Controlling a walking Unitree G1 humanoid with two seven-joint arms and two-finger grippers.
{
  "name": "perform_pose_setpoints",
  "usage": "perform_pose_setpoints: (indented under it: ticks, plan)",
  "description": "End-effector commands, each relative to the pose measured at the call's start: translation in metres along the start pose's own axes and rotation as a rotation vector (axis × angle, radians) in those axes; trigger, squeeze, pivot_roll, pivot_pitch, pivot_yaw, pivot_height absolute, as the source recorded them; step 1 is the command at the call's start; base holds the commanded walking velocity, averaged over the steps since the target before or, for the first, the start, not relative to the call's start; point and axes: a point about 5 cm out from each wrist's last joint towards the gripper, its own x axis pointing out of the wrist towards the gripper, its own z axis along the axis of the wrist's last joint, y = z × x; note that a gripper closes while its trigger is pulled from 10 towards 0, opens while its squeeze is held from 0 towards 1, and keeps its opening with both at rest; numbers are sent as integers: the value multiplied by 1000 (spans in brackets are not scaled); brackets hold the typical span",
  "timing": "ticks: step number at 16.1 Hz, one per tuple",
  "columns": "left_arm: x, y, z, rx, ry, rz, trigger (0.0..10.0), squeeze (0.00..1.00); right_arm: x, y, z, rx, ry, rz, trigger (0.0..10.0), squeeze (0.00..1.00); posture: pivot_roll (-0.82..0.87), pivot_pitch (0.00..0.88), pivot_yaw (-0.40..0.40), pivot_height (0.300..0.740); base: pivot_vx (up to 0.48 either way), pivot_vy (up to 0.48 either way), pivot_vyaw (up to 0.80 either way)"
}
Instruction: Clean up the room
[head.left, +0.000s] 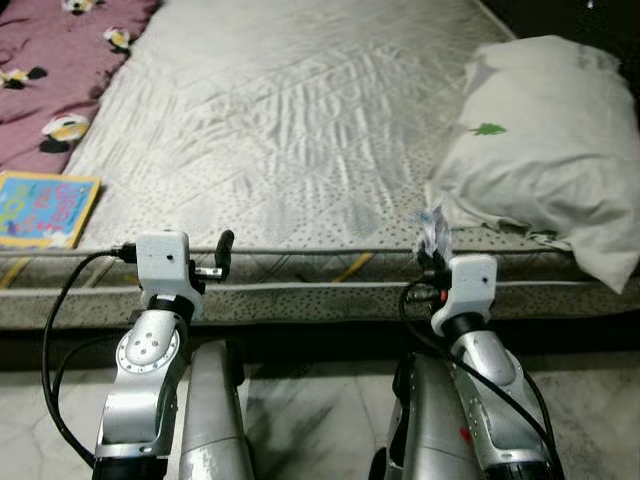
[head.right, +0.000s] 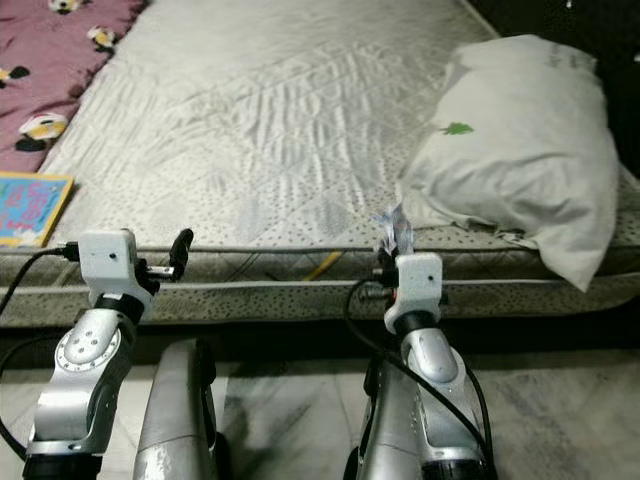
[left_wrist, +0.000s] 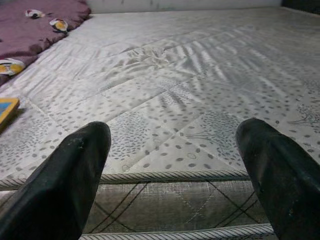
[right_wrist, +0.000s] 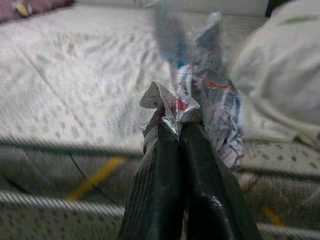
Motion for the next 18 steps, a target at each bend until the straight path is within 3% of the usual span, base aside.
perform_pose_setpoints:
  ticks: [1,3,12,18]
  plan:
    - [-1,0,-4,5,8,2,10000,0,-3,0,7,45,-6,-17,10000,0,-22,0,-16,483,0,0,0]
    - [-2,-2,-6,-3,14,1,10000,0,-1,3,15,70,-32,-12,10000,0,-25,0,-23,488,0,0,0]
    - [-2,-3,-16,-41,29,17,10000,0,17,3,31,126,-22,-1,10000,0,-36,0,-31,595,0,0,0]
    - [11,-3,-6,-34,-15,6,10000,0,26,0,35,144,-27,-15,10000,0,-24,0,-41,657,0,0,0]
